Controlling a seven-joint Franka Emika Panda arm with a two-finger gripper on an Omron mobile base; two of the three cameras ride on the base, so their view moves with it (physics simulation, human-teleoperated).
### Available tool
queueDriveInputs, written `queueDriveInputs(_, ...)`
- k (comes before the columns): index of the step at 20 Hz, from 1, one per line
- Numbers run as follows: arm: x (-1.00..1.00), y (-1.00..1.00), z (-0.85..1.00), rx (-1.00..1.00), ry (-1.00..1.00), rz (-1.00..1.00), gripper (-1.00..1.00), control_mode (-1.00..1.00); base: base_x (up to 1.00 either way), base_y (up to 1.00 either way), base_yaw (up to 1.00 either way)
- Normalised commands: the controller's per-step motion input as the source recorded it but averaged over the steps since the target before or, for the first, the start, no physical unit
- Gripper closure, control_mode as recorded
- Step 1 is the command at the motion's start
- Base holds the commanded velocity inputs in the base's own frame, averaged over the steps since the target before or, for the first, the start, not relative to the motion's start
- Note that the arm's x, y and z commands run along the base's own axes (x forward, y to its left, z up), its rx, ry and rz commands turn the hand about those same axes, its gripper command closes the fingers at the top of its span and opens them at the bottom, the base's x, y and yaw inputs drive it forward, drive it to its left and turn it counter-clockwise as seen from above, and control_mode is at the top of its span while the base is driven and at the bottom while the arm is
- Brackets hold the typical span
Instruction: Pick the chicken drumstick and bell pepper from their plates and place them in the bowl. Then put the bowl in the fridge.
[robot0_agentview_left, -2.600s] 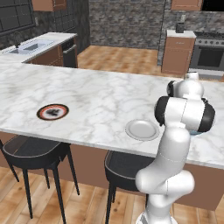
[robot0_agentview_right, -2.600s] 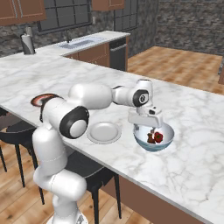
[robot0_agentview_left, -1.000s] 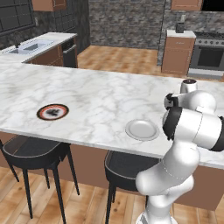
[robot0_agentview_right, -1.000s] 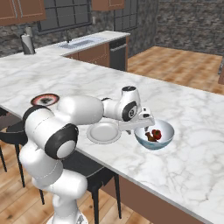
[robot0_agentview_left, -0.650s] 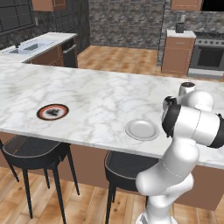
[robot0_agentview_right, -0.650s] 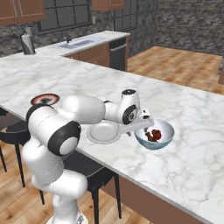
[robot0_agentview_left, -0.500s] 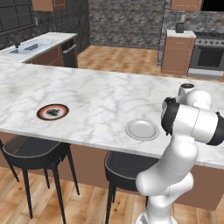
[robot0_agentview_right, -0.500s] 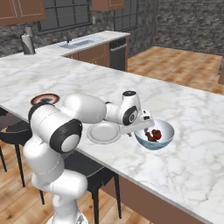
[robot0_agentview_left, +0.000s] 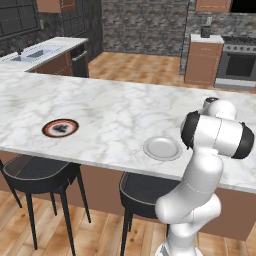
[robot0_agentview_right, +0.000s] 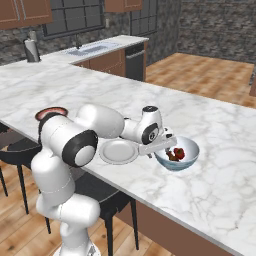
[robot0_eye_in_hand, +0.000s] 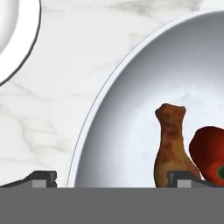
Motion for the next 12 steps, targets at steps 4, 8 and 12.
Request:
queueDriveInputs(4, -0.01, -0.16, -0.01, 0.03, 0.00, 0.04, 1.00, -1.00, 0.00, 0.00, 0.00)
queueDriveInputs(8, -0.22, -0.18, -0.01, 0.01, 0.00, 0.01, 1.00, -1.00, 0.00, 0.00, 0.00)
queueDriveInputs(12, -0.25, -0.01, -0.13, 0.00, 0.13, 0.00, 1.00, -1.00, 0.00, 0.00, 0.00)
